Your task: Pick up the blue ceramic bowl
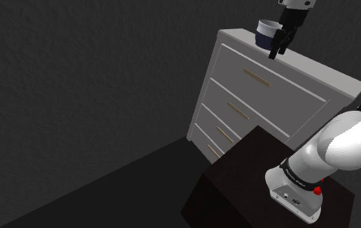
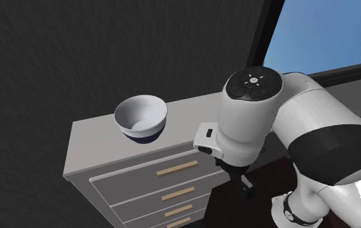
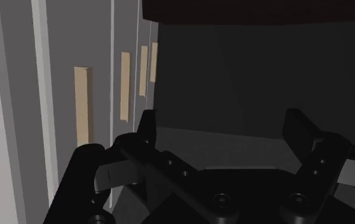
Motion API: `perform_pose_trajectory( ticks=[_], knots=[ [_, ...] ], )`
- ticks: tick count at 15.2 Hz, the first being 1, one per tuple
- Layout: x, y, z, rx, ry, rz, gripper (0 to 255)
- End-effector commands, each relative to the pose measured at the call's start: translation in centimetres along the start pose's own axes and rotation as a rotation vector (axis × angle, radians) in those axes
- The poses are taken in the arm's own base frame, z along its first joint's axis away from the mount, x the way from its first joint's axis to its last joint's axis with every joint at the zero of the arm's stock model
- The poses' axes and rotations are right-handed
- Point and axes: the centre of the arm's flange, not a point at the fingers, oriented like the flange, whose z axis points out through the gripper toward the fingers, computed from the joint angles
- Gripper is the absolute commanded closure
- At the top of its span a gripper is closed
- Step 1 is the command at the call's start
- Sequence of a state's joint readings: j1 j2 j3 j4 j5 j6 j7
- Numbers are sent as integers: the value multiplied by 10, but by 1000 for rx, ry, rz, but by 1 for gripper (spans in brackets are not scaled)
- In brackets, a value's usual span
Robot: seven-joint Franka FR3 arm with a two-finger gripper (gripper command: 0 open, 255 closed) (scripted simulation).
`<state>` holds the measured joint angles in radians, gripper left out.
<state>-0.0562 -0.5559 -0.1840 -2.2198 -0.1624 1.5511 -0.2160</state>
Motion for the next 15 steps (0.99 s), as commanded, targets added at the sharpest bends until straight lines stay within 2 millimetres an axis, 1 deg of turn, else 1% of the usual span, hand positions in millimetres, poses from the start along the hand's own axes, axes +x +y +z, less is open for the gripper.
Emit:
perform_pose_trajectory(
  ticks=[1,8,15],
  knots=[
    [14,21,-5,-18,7,1,0],
    [57,90,-22,-73,34,5,0],
    [100,158,-44,-128,60,9,0]
  ],
)
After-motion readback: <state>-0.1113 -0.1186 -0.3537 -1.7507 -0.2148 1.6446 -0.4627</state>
